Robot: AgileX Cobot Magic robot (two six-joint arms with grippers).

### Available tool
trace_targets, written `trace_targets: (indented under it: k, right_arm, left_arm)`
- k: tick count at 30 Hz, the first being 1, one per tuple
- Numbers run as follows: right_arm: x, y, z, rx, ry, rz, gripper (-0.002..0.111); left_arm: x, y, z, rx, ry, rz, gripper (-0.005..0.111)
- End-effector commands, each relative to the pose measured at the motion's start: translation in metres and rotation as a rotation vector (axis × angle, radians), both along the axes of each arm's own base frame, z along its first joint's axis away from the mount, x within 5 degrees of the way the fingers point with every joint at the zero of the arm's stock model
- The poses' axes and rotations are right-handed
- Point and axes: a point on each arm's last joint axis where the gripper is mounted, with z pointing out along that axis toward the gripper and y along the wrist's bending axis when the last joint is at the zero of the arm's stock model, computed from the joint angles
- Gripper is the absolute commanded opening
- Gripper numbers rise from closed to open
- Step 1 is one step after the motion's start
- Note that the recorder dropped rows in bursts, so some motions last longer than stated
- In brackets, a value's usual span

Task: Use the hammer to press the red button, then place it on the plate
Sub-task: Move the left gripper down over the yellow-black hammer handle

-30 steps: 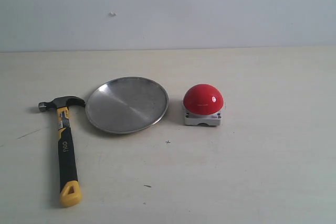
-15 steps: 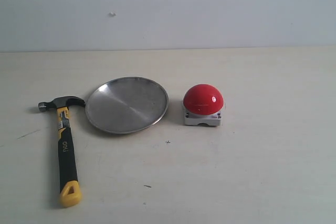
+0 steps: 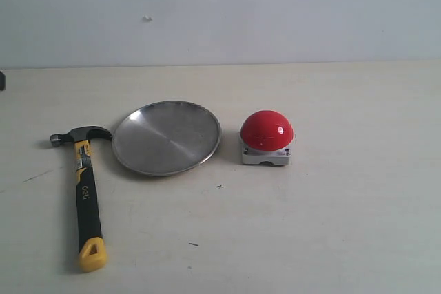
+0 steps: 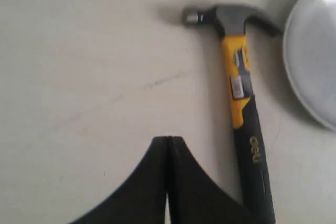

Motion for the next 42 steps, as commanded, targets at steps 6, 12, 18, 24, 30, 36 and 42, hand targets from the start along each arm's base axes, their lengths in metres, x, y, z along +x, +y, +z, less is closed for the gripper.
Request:
trace_targets:
  k: [6,12,18,24,30,36,42]
  right_arm:
    - [0.000,0.000,-0.001,-0.001,-0.006,-0.004,0.000]
    - [0.000,0.000,-0.001,-0.001,-0.006,-0.004,0.000]
    - [0.000,0.000,-0.001,-0.001,-0.006,-0.004,0.000]
    - [0.000,0.000,-0.001,-0.001,-0.006,-0.004,0.000]
    - [0.000,0.000,-0.001,-0.001,-0.006,-0.004,0.000]
    - [0.000,0.000,-0.001,-0.001,-0.006,-0.004,0.000]
    - [0.000,0.000,-0.001,-0.001,-0.006,-0.004,0.000]
  left_arm:
    - [0.036,-0.030,-0.073,-0.145,0.279,0.018,0.044]
    - [0.058,-0.057,-0.080,-0.194,0.226,0.001,0.054]
    - [0.078,-0.069,-0.080,-0.210,0.279,0.008,0.054]
    - [0.098,-0.072,-0.085,-0.189,0.369,0.035,0.054]
    - [0.109,-0.065,-0.087,-0.098,0.369,0.090,0.054]
    - [0.117,-0.064,-0.092,-0.079,0.360,0.127,0.054]
    - [0.128,-0.067,-0.113,-0.088,0.383,0.119,0.054]
